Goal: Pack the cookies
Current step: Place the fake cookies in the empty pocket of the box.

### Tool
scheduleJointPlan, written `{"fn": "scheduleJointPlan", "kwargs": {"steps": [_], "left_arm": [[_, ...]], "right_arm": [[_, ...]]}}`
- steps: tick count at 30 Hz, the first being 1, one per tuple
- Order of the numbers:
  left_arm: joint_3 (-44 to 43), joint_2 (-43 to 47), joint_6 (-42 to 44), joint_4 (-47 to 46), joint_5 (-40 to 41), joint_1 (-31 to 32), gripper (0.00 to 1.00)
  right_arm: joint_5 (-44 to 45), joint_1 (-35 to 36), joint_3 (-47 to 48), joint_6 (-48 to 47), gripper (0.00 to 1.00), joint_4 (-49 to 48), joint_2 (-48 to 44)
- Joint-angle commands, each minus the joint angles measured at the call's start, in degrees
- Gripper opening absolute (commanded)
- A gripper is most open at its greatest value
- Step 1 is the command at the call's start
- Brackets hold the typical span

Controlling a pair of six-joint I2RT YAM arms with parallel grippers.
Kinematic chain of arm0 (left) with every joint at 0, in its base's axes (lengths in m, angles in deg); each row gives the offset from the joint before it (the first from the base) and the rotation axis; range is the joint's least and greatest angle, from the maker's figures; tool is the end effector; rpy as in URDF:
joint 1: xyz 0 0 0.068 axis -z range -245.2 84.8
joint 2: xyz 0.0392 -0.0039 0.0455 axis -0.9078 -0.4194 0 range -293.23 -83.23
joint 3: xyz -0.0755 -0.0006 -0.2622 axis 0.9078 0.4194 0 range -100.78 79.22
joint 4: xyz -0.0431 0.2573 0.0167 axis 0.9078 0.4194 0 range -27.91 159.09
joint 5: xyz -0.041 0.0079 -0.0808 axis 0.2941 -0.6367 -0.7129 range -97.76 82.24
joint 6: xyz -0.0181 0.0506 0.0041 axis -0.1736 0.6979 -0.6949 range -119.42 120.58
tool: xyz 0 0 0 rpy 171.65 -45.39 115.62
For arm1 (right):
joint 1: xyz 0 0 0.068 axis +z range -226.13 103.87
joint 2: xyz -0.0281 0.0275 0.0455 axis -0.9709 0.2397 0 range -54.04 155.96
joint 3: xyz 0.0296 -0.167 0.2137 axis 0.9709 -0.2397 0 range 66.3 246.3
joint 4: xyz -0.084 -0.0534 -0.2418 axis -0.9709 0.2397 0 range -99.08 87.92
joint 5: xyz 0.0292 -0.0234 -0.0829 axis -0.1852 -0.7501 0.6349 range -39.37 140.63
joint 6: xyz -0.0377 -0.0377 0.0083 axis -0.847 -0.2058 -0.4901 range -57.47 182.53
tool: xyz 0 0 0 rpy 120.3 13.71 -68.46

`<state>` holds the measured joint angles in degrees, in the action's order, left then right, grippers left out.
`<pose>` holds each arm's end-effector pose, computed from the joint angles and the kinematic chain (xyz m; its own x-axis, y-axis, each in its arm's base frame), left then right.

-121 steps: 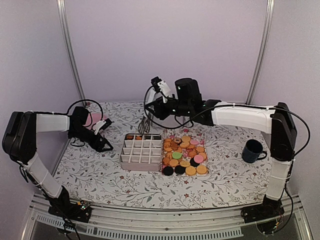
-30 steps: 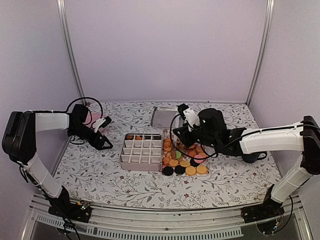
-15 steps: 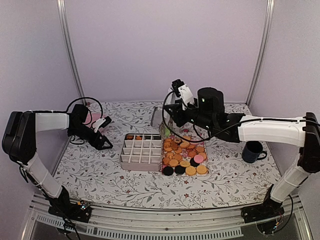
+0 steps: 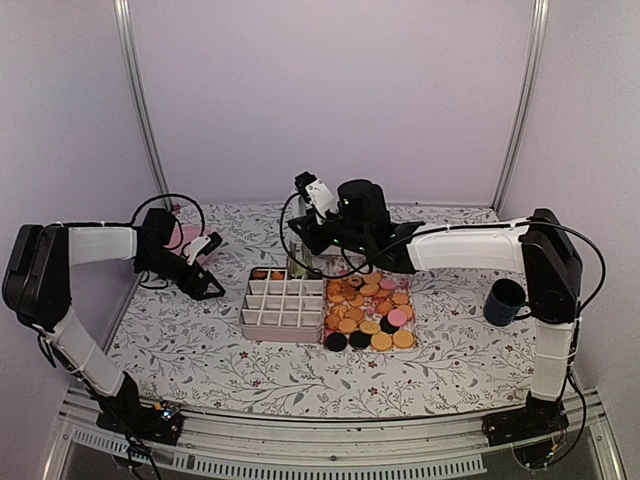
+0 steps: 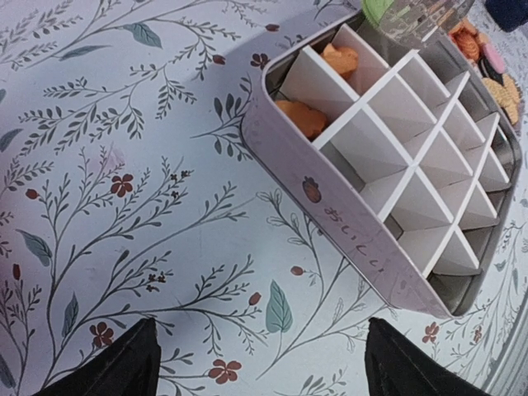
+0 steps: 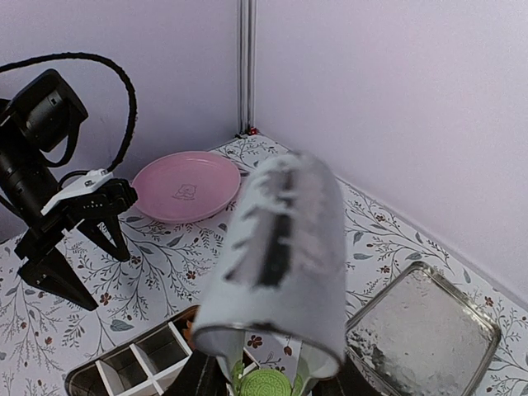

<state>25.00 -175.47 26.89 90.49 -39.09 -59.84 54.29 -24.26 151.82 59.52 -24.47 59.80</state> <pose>0.2990 -0.0466 0.1780 -0.6909 0.4451 -0.5696 0.6616 0.7070 -0.2500 0.2967 0.3743 0.2670 -0.0987 -0.2106 -0.9726 -0.7527 0.6551 -0.0655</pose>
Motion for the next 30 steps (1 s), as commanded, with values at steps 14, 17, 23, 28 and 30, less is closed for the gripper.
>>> {"fn": "scheduleJointPlan", "kwargs": {"steps": [14, 17, 23, 28, 30], "left_arm": [[-0.14, 1.02, 0.31, 0.26, -1.34, -0.42, 0.86], [-0.28, 0.85, 0.2, 0.25, -1.49, -0.4, 0.86], [-0.16, 0.84, 0.06, 0.25, -1.63, -0.42, 0.86], [0.06, 0.8, 0.07, 0.16, -1.47, -0.43, 0.86], [0.01, 0.78, 0.07, 0.13, -1.45, -0.38, 0.86]], "right_arm": [[-4.34, -0.85, 2.39, 2.21, 0.37, -2.08, 0.81], [-5.04, -1.01, 2.3, 2.36, 0.39, -2.03, 0.34], [-5.84, -1.25, 2.2, 2.39, 0.42, -2.05, -0.08], [-5.33, -1.41, 1.75, 2.26, 0.43, -2.18, -1.29], [-5.33, -1.64, 1.59, 2.3, 0.42, -2.37, -1.98]]}}
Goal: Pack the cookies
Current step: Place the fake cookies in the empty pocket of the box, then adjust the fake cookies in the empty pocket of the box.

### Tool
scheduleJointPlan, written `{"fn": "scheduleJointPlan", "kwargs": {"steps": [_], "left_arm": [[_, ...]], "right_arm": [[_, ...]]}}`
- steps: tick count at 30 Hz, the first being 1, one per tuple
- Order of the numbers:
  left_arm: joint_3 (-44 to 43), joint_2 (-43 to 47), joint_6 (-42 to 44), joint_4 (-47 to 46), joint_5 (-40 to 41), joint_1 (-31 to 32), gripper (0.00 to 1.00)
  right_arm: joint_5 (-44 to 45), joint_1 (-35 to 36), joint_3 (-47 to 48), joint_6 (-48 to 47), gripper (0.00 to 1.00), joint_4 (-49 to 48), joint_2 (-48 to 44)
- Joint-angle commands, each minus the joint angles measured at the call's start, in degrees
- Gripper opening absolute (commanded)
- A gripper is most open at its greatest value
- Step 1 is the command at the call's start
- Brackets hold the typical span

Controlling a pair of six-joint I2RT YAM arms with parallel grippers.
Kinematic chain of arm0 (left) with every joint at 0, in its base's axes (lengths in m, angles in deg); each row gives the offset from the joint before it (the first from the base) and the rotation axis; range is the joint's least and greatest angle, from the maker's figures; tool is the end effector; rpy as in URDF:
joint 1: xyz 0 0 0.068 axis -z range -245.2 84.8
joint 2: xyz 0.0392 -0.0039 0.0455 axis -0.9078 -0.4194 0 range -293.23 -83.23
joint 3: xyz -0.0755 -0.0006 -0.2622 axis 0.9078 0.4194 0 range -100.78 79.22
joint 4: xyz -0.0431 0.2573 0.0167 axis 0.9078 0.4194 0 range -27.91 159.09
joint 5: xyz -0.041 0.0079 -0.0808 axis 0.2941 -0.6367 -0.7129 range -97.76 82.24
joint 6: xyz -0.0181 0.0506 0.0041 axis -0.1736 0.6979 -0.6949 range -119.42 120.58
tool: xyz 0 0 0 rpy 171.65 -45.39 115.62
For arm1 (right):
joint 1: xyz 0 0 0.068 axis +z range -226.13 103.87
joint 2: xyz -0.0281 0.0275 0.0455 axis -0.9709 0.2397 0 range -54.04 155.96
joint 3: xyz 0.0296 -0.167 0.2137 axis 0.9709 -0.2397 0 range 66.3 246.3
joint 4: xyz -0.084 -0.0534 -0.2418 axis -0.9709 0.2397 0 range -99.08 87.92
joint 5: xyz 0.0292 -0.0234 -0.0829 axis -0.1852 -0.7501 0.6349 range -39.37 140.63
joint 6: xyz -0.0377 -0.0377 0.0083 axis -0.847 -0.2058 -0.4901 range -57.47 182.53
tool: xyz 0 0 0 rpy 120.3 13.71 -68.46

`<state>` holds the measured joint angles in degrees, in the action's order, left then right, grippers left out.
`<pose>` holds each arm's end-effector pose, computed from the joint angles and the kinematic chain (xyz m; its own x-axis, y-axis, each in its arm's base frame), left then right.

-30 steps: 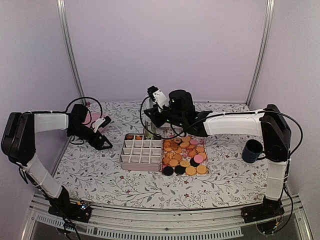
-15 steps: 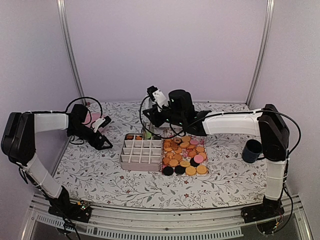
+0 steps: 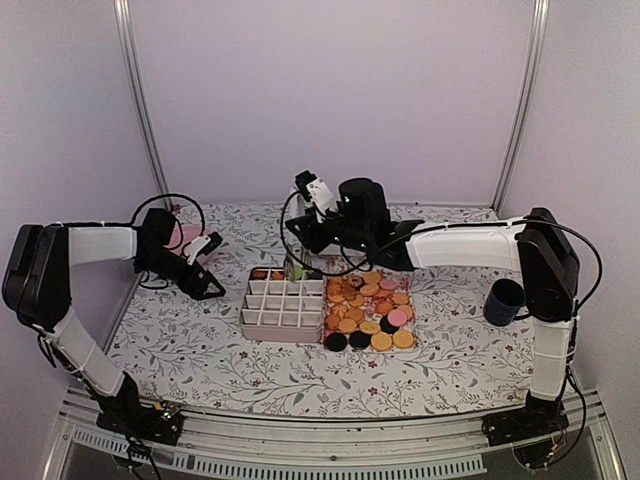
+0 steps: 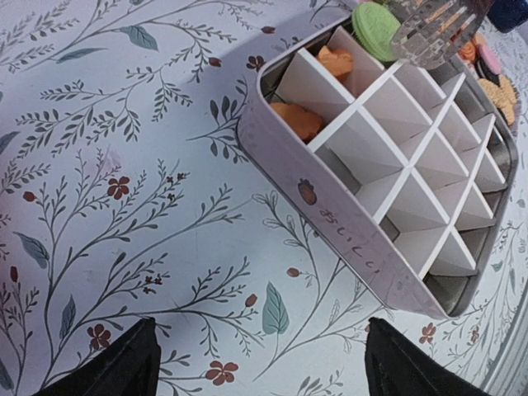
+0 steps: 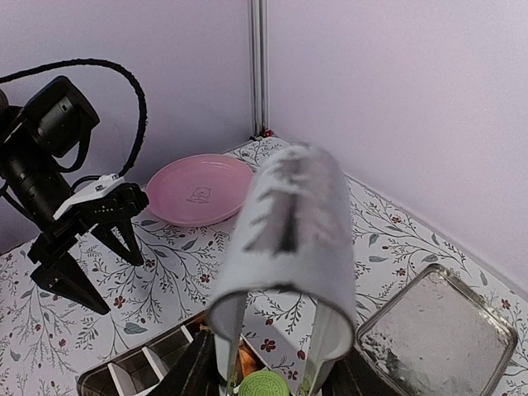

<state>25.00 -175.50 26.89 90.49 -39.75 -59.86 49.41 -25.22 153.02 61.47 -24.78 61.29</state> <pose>0.2989 -0.0469 0.1780 -0.6899 0.4421 -0.5732 0.6642 0.7015 -0.2583 0.3044 0.3758 0.2630 -0.1262 -0.1847 -0.9747 -0.7915 0.6111 -0.0133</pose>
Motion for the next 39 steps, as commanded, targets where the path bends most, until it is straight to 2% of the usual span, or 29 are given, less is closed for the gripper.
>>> {"fn": "scheduleJointPlan", "kwargs": {"steps": [1, 5, 29, 38, 39], "left_arm": [[-0.02, 0.78, 0.06, 0.08, -0.8, -0.4, 0.86], [-0.1, 0.85, 0.06, 0.12, -0.71, -0.35, 0.86], [0.25, 1.21, 0.59, 0.01, 0.17, -0.37, 0.86], [0.19, 1.26, 0.42, -0.1, -0.02, -0.38, 0.86], [0.23, 1.3, 0.35, -0.1, -0.05, -0.36, 0.86]], "right_arm": [[-0.58, -0.77, 0.11, 0.36, 0.41, -2.24, -3.94], [-2.14, -1.84, -0.23, 2.92, 0.38, -3.37, -4.5], [-11.41, -4.16, 2.42, 5.45, 0.37, -3.81, 1.22], [-11.11, -4.18, 1.84, 5.57, 0.2, -3.81, -0.83], [-10.95, -4.16, 1.75, 5.47, 0.15, -3.73, -1.15]]}}
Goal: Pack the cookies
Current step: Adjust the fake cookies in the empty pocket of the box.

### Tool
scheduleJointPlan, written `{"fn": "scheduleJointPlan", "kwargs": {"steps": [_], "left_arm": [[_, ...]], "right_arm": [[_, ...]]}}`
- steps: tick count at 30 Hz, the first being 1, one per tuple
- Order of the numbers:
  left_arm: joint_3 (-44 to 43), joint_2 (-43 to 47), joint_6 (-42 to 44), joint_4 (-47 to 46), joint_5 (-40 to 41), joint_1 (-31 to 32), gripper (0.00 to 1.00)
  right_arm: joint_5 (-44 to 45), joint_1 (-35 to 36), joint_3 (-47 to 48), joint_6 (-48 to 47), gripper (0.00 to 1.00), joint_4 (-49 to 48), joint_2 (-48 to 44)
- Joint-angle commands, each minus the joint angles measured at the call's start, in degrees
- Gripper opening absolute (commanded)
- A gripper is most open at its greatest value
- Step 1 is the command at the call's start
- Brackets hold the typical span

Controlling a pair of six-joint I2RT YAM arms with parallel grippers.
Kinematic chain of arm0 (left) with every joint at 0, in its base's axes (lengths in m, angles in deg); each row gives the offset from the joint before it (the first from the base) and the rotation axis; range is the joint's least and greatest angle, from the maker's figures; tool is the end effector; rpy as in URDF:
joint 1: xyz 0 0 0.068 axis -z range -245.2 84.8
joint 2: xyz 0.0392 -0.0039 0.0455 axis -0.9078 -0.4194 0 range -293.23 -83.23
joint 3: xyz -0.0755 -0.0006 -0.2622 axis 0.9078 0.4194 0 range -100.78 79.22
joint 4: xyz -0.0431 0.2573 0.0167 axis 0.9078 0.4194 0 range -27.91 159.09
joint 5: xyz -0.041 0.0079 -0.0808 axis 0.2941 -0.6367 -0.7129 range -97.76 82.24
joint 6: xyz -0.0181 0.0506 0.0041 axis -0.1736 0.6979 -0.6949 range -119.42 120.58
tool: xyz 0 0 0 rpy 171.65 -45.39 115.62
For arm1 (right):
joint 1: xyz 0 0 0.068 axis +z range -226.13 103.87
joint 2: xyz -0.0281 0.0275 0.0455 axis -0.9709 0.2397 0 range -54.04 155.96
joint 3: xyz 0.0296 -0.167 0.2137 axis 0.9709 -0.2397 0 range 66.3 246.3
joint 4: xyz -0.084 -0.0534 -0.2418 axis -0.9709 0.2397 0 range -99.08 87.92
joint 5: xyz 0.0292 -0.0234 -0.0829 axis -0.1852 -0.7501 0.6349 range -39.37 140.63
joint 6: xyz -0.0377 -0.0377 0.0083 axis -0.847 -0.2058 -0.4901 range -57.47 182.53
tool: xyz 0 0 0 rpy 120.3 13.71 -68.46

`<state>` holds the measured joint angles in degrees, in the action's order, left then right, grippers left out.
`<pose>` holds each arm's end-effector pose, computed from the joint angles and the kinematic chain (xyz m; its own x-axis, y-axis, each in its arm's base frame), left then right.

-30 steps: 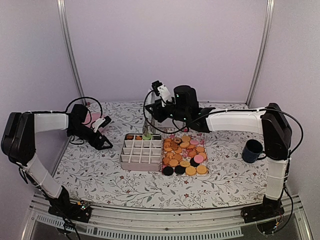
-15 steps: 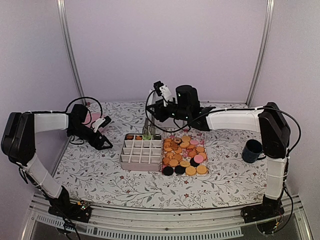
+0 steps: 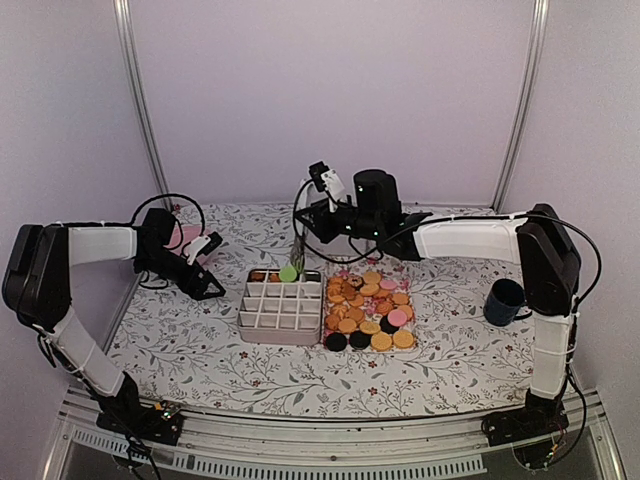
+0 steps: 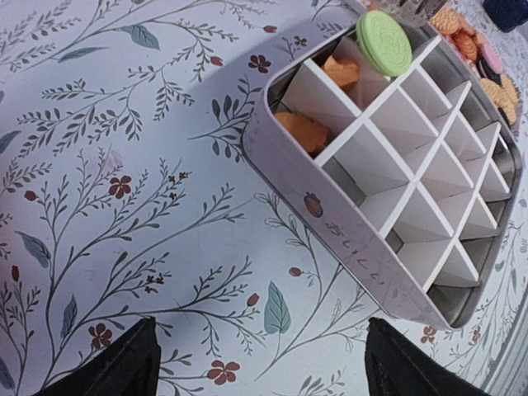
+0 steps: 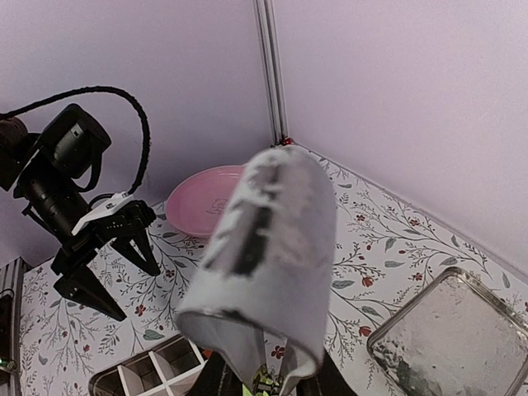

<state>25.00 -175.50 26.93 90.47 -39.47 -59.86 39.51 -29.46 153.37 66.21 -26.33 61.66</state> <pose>0.2990 -0.0467 0.1780 -0.6899 0.4438 -0.5719 0.6635 0.7036 -0.2543 0.3279 0.3576 0.2651 -0.1892 -0.1088 -0.9759 -0.8330 0.5440 0.1009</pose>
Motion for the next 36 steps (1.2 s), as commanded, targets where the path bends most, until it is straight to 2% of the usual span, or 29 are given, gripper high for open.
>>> {"fn": "scheduleJointPlan", "kwargs": {"steps": [1, 6, 16, 26, 36], "left_arm": [[0.21, 1.28, 0.29, -0.08, -0.36, -0.36, 0.86], [0.38, 1.39, 0.29, -0.08, -0.38, -0.37, 0.86], [0.21, 1.52, -0.07, -0.15, -0.38, -0.41, 0.86], [0.11, 2.02, -0.06, -0.12, 0.05, -0.33, 0.86], [-0.22, 1.96, 0.16, -0.03, -0.2, -0.42, 0.86]], "right_arm": [[-0.91, 0.0, 1.25, 0.63, 0.14, -2.17, -1.79], [0.46, 0.02, -0.33, -0.03, 0.1, -1.99, -3.56], [10.42, 3.53, 1.11, -5.53, 0.12, -2.29, -5.16], [8.07, 5.98, 5.93, -4.24, 0.12, -2.23, 0.74], [10.72, 5.97, 0.68, -4.49, 0.11, -1.29, -0.78]]}}
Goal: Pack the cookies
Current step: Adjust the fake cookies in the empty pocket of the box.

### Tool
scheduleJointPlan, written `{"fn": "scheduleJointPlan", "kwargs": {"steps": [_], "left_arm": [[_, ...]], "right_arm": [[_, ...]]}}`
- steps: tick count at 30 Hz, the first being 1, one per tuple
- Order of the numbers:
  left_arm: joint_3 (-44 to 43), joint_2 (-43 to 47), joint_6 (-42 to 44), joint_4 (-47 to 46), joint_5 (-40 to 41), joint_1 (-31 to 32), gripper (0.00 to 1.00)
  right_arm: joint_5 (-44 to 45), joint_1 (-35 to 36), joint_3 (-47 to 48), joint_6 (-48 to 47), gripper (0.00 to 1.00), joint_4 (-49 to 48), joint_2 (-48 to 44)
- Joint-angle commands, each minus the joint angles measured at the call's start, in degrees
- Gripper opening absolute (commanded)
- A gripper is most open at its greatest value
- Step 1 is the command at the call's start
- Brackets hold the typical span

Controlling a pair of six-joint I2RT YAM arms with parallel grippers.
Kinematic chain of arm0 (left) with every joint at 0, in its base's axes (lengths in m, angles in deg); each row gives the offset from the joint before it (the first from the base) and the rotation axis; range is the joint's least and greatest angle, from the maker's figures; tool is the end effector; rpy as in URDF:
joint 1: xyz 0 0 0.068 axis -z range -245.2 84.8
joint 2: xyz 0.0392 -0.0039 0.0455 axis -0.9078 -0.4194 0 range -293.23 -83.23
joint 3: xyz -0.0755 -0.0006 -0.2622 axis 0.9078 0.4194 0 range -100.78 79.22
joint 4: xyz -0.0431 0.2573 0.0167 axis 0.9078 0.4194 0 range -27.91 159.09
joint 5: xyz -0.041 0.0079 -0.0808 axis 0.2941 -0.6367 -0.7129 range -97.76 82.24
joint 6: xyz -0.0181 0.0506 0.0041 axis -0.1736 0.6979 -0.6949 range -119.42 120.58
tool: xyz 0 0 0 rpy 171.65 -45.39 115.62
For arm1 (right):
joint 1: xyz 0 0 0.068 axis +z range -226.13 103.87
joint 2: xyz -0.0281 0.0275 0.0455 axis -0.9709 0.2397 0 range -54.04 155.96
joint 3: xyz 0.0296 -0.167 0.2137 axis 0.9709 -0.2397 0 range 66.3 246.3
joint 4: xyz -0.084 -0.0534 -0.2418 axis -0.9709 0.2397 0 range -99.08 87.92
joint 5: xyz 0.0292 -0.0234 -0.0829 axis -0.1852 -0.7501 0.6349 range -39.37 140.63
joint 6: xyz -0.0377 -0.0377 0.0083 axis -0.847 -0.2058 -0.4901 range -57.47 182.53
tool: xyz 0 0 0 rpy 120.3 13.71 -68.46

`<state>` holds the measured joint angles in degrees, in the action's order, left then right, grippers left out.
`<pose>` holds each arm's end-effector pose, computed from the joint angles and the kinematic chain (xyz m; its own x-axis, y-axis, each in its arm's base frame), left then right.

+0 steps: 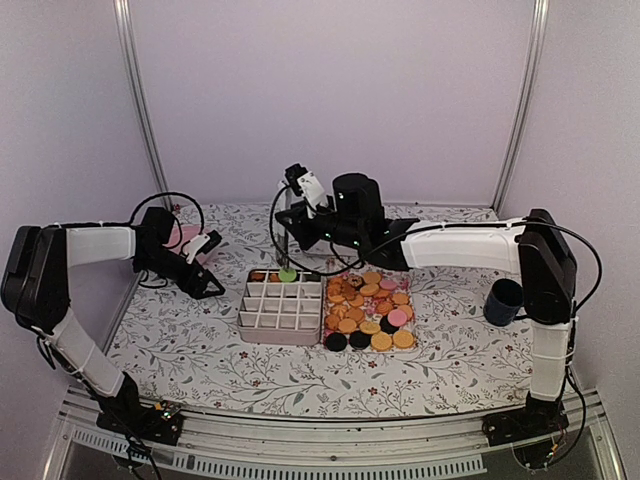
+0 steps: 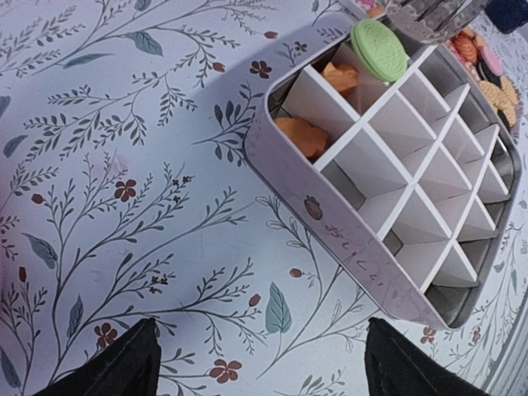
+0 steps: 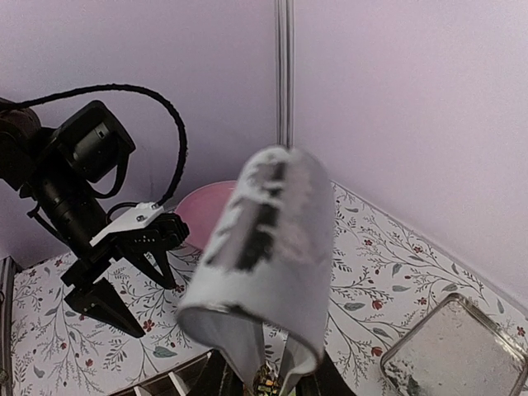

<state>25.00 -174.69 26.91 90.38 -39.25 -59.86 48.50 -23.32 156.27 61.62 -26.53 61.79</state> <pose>0.2982 -0.0465 0.1819 -0.6816 0.4436 -0.5819 0.6661 0.7053 -0.2425 0.2952 0.3912 0.2822 -0.0754 -0.1255 -0.9892 -0.8195 0.5729 -0.0103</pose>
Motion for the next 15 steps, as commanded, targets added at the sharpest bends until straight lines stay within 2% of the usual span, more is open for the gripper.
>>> {"fn": "scheduleJointPlan", "kwargs": {"steps": [1, 15], "left_arm": [[-0.19, 1.19, 0.26, 0.06, -0.42, -0.45, 0.86], [0.02, 1.89, 0.26, 0.1, -0.4, -0.49, 0.86]], "right_arm": [[2.04, -0.17, -2.92, 0.04, 0.11, -1.09, -1.33], [4.67, -1.23, -7.18, -0.22, 0.11, -0.22, -4.58]]}}
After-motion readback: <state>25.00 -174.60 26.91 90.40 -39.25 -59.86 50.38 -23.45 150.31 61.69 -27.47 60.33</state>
